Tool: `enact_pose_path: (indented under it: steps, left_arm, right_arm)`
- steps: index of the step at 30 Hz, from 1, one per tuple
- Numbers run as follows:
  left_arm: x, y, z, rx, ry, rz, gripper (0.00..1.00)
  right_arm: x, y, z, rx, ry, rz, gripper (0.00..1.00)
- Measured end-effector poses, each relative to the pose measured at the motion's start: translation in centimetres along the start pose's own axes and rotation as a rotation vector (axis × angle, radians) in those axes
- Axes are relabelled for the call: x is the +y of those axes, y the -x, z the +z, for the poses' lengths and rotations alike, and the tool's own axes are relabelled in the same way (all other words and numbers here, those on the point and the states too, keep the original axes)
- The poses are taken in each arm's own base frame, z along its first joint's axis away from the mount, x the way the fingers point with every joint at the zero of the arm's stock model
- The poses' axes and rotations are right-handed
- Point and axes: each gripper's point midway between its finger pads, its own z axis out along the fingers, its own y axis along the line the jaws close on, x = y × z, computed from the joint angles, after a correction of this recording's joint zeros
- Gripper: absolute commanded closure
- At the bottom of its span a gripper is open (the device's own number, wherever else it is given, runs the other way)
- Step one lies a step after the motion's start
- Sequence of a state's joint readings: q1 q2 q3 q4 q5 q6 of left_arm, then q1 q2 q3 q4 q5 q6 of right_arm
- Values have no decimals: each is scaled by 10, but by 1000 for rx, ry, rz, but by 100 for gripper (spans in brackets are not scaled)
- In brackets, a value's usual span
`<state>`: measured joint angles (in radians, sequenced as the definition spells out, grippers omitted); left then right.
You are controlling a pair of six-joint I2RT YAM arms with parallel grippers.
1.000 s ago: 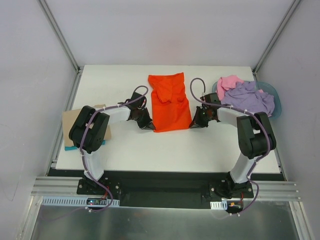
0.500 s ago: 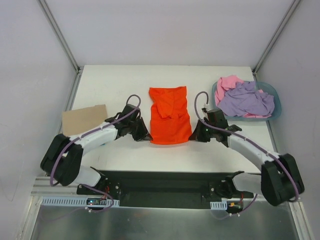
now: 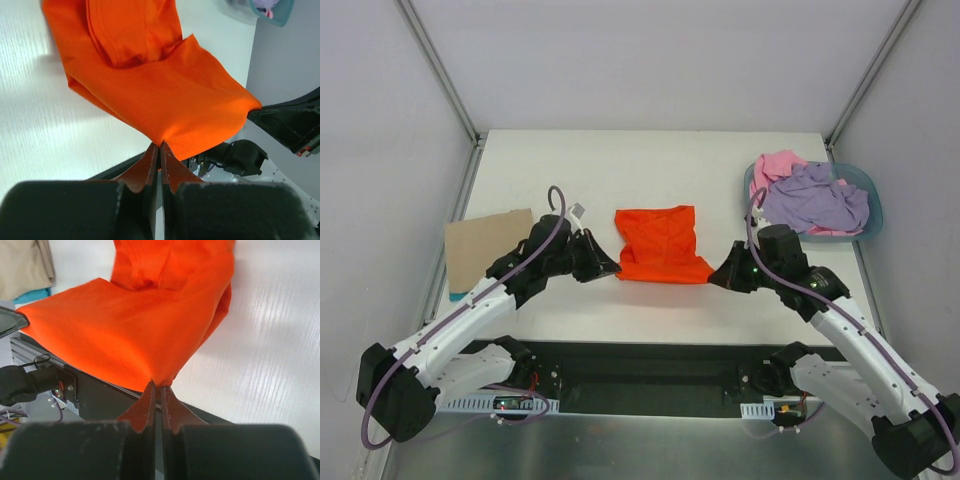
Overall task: Fold and stack the t-shirts
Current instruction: Fold the tshirt
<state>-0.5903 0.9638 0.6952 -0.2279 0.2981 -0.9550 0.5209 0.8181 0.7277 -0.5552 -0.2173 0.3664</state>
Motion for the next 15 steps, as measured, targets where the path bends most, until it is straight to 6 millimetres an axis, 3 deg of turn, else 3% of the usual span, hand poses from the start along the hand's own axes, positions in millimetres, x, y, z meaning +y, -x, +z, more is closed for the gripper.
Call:
enact_pose_path:
  steps: [4, 8, 15]
  left_arm:
    - [-12, 13, -5, -46, -12, 19, 100]
    - [-17, 24, -8, -87, 2, 44, 100]
    - [-25, 56, 2, -122, 47, 66, 100]
  right_arm:
    - [18, 18, -14, -30, 27, -25, 100]
    - [30, 34, -16, -29, 29, -55, 100]
    - [28, 60, -6, -15, -10, -52, 100]
